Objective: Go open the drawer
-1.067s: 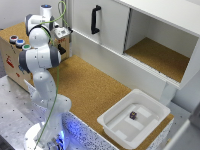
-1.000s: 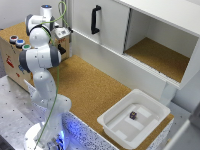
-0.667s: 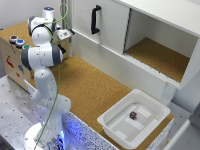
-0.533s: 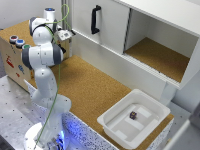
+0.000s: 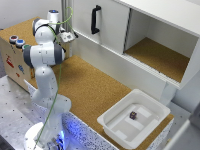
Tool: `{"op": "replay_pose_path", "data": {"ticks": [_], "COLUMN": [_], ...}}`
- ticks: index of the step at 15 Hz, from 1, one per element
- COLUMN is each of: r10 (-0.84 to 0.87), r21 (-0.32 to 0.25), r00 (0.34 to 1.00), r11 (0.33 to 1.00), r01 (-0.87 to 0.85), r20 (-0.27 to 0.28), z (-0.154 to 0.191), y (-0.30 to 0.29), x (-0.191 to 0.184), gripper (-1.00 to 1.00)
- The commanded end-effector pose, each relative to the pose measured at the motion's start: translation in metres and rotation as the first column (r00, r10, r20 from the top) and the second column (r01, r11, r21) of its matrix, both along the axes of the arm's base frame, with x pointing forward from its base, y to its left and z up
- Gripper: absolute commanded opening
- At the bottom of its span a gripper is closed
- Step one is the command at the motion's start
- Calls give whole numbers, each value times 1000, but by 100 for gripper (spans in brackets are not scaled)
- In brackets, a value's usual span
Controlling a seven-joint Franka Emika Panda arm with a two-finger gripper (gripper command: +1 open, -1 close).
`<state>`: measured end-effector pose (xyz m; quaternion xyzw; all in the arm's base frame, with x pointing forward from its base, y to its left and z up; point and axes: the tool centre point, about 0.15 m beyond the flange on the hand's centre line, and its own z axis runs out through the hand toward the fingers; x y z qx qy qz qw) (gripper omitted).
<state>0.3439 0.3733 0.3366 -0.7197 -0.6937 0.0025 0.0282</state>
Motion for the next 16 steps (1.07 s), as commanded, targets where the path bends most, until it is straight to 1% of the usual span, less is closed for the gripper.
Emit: {"op": "replay_pose_path", "data": {"ticks": [1,7,12,16], "r10": [-18,-57,-75,-99], "r21": [-5,-42,-57,-65], "r00": [999,998,996,995], "r11": [1000,997,995,993], "r01": [18,59,77,101], "r20": [44,40,46,25], "z": [-10,-14,-16,-25], "y": [-14,-47,-77,-104], "x": [8,8,7,3], "gripper": [-100,-100,-100,-100]}}
